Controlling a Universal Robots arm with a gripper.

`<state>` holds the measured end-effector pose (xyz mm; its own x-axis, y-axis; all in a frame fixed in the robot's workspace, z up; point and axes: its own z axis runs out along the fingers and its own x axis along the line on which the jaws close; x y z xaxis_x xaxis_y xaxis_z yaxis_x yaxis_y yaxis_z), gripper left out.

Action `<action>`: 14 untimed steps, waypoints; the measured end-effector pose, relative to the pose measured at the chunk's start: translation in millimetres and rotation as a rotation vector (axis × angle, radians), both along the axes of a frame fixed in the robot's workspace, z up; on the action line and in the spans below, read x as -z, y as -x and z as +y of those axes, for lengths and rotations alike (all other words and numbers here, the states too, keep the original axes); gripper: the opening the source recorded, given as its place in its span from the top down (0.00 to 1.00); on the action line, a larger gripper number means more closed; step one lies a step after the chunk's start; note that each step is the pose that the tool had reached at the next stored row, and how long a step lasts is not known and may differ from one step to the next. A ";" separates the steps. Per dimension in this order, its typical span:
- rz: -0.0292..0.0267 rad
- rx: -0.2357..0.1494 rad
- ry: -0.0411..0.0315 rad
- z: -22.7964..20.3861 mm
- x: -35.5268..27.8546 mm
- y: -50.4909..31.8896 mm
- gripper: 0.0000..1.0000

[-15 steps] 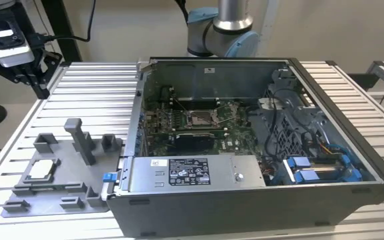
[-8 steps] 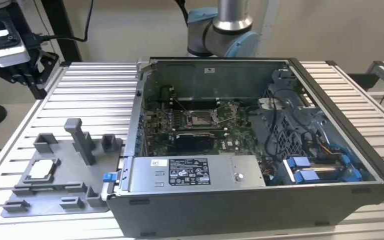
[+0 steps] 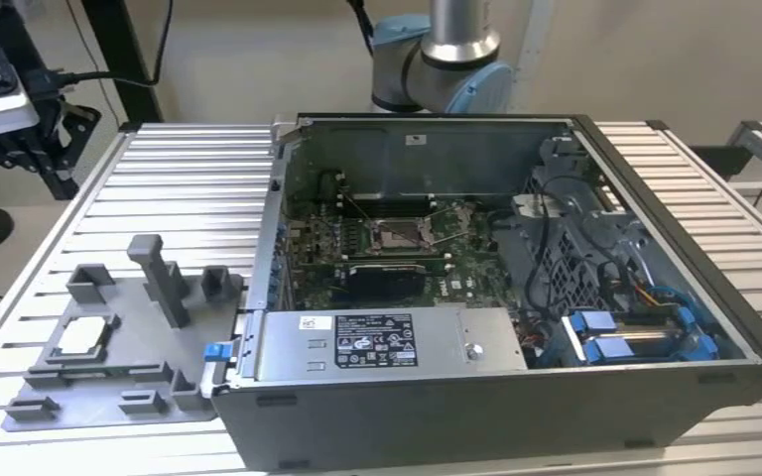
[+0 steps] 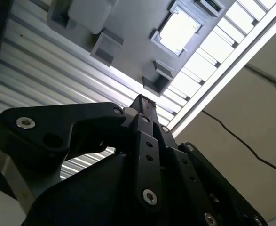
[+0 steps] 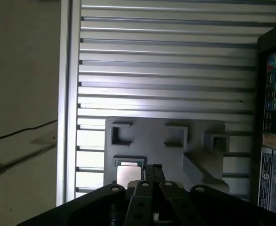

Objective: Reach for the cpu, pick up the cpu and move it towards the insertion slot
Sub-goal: 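Reach for the cpu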

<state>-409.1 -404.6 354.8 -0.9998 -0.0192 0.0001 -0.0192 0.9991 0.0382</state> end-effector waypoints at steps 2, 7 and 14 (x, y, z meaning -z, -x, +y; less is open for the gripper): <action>0.0000 0.000 0.0000 -2.9 0.2 1.9 1.00; 0.0000 0.000 0.0000 -12.5 0.8 5.5 1.00; 0.0000 0.000 0.0000 -24.8 1.7 12.2 1.00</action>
